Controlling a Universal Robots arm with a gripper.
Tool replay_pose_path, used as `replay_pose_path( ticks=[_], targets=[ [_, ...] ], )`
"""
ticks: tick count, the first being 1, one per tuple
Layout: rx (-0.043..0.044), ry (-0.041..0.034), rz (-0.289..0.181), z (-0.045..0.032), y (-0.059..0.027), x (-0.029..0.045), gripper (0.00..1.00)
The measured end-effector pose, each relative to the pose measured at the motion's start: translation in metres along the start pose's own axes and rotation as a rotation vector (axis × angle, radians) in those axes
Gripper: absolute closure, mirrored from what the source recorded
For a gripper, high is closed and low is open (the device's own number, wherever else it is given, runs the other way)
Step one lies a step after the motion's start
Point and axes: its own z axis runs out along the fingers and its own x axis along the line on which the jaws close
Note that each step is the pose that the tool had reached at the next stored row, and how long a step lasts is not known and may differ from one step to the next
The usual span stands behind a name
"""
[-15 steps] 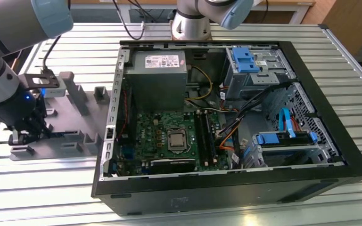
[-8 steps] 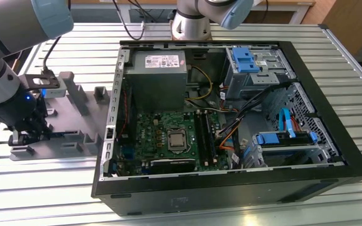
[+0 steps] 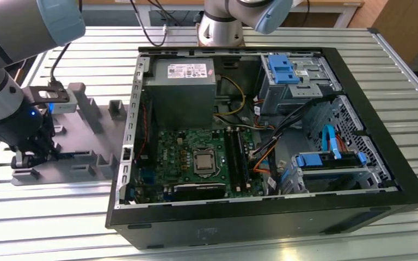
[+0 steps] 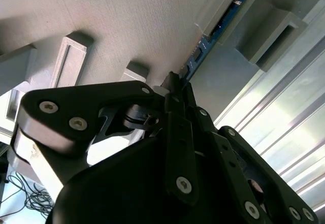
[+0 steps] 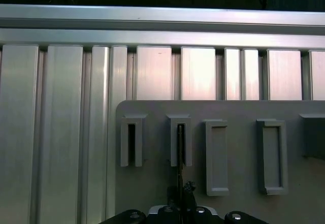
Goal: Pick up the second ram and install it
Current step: 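Pick up the second ram and move it above second insertion slot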
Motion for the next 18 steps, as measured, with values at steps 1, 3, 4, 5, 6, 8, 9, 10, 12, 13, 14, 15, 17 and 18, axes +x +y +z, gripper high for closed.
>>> replay_pose_path(
  ticks=[1,3,4,5,6,8,9,10,12,13,14,15,17,18],
  targets=[
    [0.0,0.0,0.0,0.0,0.0,0.0,0.85],
    [0.0,0.0,0.0,0.0001,0.0,0.0,0.85],
    [0.0,0.0,0.0,0.0001,0.0,0.0,0.85],
    [0.0,0.0,0.0,0.0001,0.0,0.0,0.86],
    [0.0,0.0,0.0,0.0001,0.0,0.0,0.86],
    [0.0,0.0,0.0,0.0001,0.0,0.0,0.86],
    [0.0,0.0,0.0,0.0001,0.0,0.0,0.86],
    [0.0,0.0,0.0,0.0001,0.0,0.0,0.86],
    [0.0,0.0,0.0,0.0001,0.0,0.0,0.86],
    [0.0,-0.0001,0.0,0.0002,0.0,0.0,0.86],
    [0.0001,-0.0005,0.0,0.0002,0.0,0.0,0.86],
    [0.0001,-0.0006,0.0,0.0002,0.0,0.0,0.86],
    [0.0002,-0.0009,0.0,-0.0005,0.0,0.0,0.86],
    [0.0001,-0.0008,0.0,-0.0015,0.0,-0.0001,0.86]
  ],
)
